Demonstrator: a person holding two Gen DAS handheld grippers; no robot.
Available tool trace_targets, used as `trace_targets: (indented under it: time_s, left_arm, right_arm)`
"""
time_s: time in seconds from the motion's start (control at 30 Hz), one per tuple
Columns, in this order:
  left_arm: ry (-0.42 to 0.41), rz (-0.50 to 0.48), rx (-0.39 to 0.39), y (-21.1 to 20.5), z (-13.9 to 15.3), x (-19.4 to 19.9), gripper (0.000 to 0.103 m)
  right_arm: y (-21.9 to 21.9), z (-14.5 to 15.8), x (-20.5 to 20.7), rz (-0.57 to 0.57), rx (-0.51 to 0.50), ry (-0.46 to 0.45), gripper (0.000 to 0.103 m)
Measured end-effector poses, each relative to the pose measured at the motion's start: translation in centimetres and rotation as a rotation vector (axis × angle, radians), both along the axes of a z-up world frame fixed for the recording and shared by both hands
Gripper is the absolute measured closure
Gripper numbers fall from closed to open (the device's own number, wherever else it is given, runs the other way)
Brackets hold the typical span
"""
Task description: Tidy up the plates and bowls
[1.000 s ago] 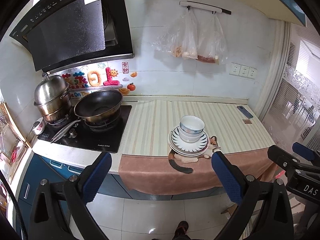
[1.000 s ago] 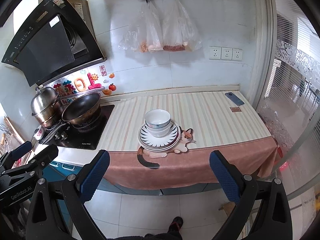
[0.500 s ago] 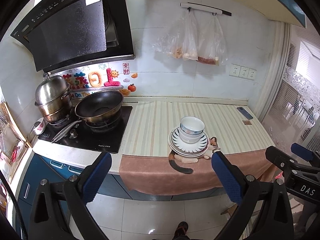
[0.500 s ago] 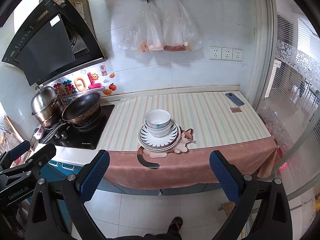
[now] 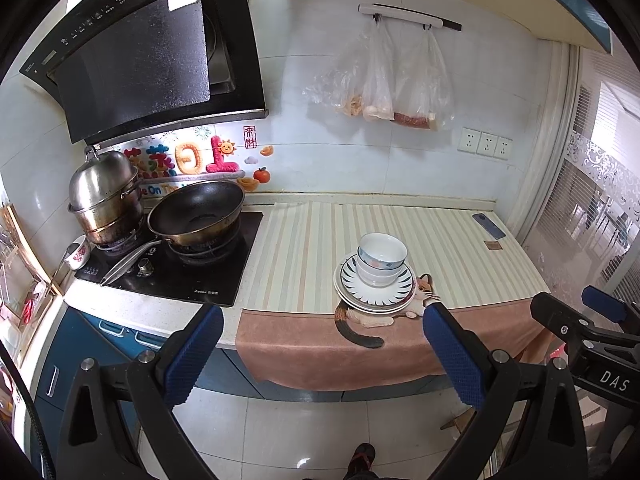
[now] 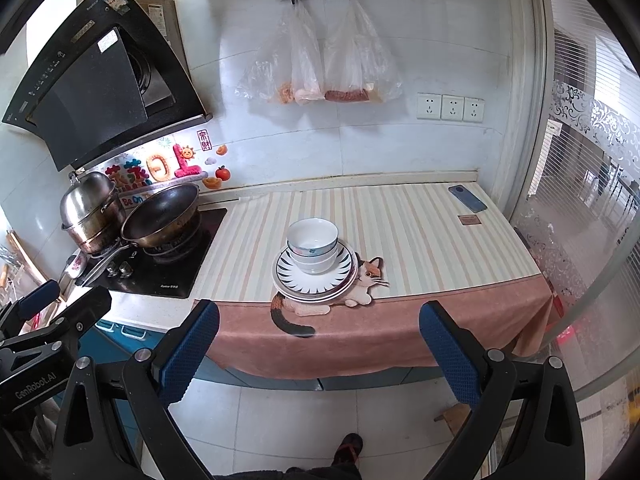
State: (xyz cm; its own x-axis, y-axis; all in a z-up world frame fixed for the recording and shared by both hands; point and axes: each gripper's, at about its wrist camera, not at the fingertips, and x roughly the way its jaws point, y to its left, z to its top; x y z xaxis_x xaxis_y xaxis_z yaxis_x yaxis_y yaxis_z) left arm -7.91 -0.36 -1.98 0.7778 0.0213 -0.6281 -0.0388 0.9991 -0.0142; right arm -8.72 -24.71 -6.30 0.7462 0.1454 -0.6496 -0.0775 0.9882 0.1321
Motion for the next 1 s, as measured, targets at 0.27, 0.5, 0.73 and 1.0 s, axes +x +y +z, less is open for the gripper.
trace_targets:
  time_s: [0.27,0.5,0.73,1.0]
  left_arm:
    - [0.001,-0.002,-0.003,-0.5,-0.1,0.5,0.000]
    - [-0.008,0.001,-0.005,-0.9,-0.1,0.3,0.001]
    - [-0.011,0.004,-0.004,-1.0,-0.1,0.2,0.001]
    - [-0.017,0.008,-0.001,-1.1,0.0,0.0,0.001]
  right_arm:
    - [-0.9,0.1,0.5,-0.001,-0.005,-0.006,0.001]
    - [-1.1,0.1,0.6,-0.002,-0.005,-0.008,0.001]
    - [-1.2,0.1,0.6,0.001,-0.006,-0.007,0.001]
    - [-1.4,0.2,0.7,0.002,-0.008,-0.008,0.001]
